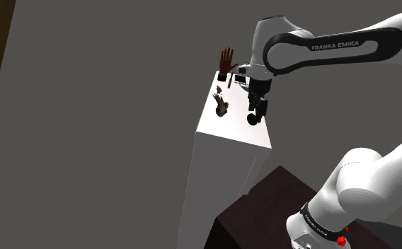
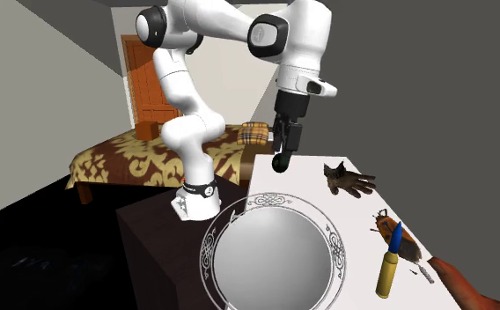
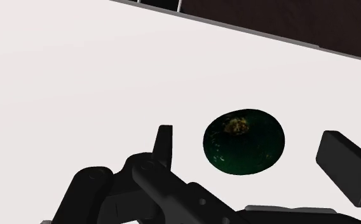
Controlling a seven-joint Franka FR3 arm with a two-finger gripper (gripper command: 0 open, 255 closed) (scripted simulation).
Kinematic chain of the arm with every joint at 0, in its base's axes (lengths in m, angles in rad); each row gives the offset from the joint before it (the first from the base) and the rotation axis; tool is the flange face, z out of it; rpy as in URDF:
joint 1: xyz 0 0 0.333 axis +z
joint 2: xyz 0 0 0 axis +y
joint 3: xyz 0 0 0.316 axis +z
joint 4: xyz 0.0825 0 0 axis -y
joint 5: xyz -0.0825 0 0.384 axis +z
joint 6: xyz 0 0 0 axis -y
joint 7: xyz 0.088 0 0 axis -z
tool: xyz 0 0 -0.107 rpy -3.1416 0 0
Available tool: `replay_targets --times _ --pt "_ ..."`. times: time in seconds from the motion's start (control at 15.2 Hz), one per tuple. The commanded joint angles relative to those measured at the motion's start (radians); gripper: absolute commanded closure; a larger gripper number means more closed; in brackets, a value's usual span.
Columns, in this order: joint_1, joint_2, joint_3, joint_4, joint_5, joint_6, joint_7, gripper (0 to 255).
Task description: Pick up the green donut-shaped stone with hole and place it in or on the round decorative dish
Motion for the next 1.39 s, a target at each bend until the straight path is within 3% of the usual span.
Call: replay_targets --times 0.0,0.4,0.46,1.06,1.32 --pt "0.000 0.000 0.000 -0.009 0.000 0.009 0.001 0" --pt "0.000 0.000 0.000 -0.009 0.000 0.009 0.001 0" --pt "0.000 0.000 0.000 -0.009 0.000 0.009 0.001 255" --pt "0.000 0.000 0.000 -0.009 0.000 0.009 0.001 255" --pt "0.001 -0.008 0.002 0.039 0.002 -0.046 -0.004 255"
